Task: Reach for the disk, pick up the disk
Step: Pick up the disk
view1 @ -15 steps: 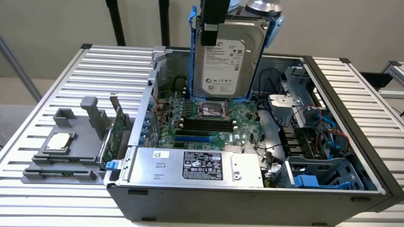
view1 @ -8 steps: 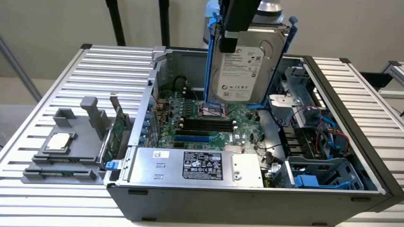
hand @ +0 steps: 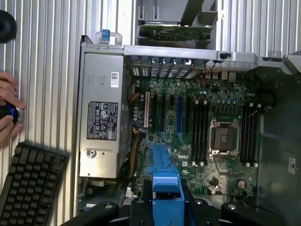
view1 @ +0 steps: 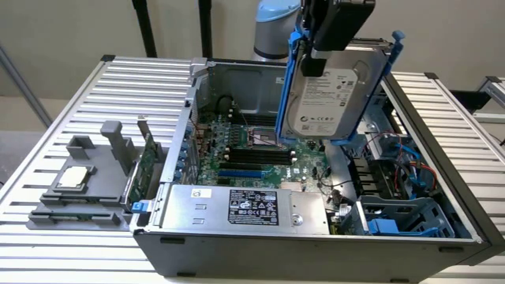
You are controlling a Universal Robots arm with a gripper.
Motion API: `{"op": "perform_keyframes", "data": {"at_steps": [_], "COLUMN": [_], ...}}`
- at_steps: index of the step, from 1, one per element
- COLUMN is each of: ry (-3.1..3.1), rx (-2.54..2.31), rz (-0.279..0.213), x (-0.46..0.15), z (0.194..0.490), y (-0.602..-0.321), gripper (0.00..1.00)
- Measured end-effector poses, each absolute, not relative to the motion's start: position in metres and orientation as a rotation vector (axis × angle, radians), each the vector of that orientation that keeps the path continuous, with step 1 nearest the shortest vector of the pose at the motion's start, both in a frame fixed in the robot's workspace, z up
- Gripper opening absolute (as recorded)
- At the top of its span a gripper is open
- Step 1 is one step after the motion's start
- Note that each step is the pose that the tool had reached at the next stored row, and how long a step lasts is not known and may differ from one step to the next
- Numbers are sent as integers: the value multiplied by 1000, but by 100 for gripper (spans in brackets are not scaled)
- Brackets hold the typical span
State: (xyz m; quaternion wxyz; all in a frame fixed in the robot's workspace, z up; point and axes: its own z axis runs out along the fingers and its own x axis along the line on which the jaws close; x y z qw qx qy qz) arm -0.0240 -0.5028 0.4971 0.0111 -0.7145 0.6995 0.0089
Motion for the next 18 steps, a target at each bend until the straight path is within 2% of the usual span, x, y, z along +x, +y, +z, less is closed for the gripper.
{"op": "perform_keyframes", "data": {"at_steps": [18], "ry": [2182], "rx": [-2229], "rz": [28], "x": [36], "z": [497], "y": [-543], "gripper": [33]}}
